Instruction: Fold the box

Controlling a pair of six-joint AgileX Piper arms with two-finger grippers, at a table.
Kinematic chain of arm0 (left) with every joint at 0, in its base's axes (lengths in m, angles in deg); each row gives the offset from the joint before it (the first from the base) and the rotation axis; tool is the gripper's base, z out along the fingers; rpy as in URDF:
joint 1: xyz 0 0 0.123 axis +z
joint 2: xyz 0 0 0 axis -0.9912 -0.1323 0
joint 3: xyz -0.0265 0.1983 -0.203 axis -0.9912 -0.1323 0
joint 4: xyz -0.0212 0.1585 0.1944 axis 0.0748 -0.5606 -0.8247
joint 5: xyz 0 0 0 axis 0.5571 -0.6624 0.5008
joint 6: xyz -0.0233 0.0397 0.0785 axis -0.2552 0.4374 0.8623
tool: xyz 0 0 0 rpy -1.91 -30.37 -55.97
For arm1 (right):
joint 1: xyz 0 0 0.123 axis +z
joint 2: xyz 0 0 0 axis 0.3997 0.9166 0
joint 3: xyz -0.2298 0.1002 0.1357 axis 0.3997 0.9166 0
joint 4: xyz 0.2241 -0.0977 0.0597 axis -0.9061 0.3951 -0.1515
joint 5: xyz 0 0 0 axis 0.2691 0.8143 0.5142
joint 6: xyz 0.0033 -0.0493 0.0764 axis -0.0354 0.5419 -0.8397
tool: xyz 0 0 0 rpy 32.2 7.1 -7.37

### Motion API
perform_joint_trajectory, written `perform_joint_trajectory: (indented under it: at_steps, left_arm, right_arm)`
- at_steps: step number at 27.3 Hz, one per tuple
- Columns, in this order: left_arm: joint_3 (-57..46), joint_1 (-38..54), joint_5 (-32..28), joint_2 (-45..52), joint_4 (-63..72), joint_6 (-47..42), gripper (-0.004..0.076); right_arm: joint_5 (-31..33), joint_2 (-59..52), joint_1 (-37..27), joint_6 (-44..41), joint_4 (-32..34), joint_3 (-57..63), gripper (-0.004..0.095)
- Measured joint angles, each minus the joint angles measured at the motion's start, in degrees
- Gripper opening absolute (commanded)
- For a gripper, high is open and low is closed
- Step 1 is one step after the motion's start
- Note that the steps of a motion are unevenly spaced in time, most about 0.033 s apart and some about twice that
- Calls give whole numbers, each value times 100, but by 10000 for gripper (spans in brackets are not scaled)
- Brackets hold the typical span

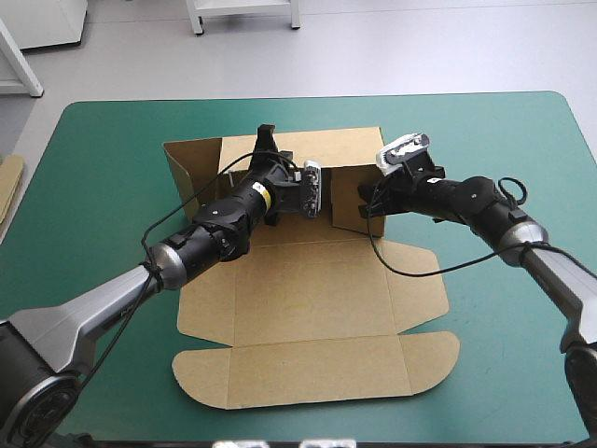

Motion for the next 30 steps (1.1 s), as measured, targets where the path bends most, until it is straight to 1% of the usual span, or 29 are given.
perform_joint_trajectory:
  at_steps: [2, 3, 4, 5, 7, 8, 9, 16, 18, 19, 21, 24, 25, 26, 27, 29, 30]
  left_arm:
    - [0, 0, 0, 0, 0, -11, -9]
    - [0, 0, 13, 0, 0, -20, -9]
    - [0, 0, 27, 0, 0, -40, -9]
    - [5, 7, 49, 0, -6, -45, -9]
    - [5, 17, 97, 0, -36, -56, -9]
    - [5, 25, 117, 0, -76, -76, -9]
    - [5, 35, 127, 0, -129, -103, -9]
    - [5, 39, 61, 0, -329, -200, -7]
    - [-7, -2, 29, 72, -312, -442, 22]
    - [-23, -17, -8, 111, -312, -588, 58]
    - [-46, -99, -99, 245, -299, -842, 160]
    - [-46, -323, -350, 437, -116, -1005, 382]
    - [-46, -395, -407, 501, -27, -1012, 442]
    - [-46, -469, -445, 564, 96, -1033, 480]
    - [-46, -527, -456, 616, 233, -1039, 494]
    - [-46, -619, -407, 691, 514, -1061, 494]
    - [-46, -711, -307, 754, 899, -1087, 494]
  right_arm:
    - [0, 0, 0, -26, 0, -80, 388]
    - [0, 0, 0, -46, 0, -109, 319]
    - [0, 0, 0, -56, -6, -130, 230]
    - [0, 7, 0, -63, -41, -136, 196]
    - [0, 13, -5, -67, -75, -136, 75]
    - [0, 20, -5, -67, -87, -136, 45]
    - [-7, 20, -12, -69, -107, -142, -22]
    - [-146, 58, -12, -151, -148, -152, -18]
    - [-174, 63, -16, -151, -152, -152, -18]
    - [-195, 70, -16, -156, -161, -152, -19]
    - [-242, 70, -30, -181, -190, -152, -19]
    - [-144, 70, -15, -180, -268, -174, -17]
    - [-97, 63, 1, -180, -274, -174, -17]
    - [-49, 63, 7, -180, -274, -174, -17]
    - [-3, 63, 7, -180, -274, -174, -17]
    - [37, 63, 7, -175, -267, -174, -17]
    - [40, 63, 7, -175, -236, -174, -17]
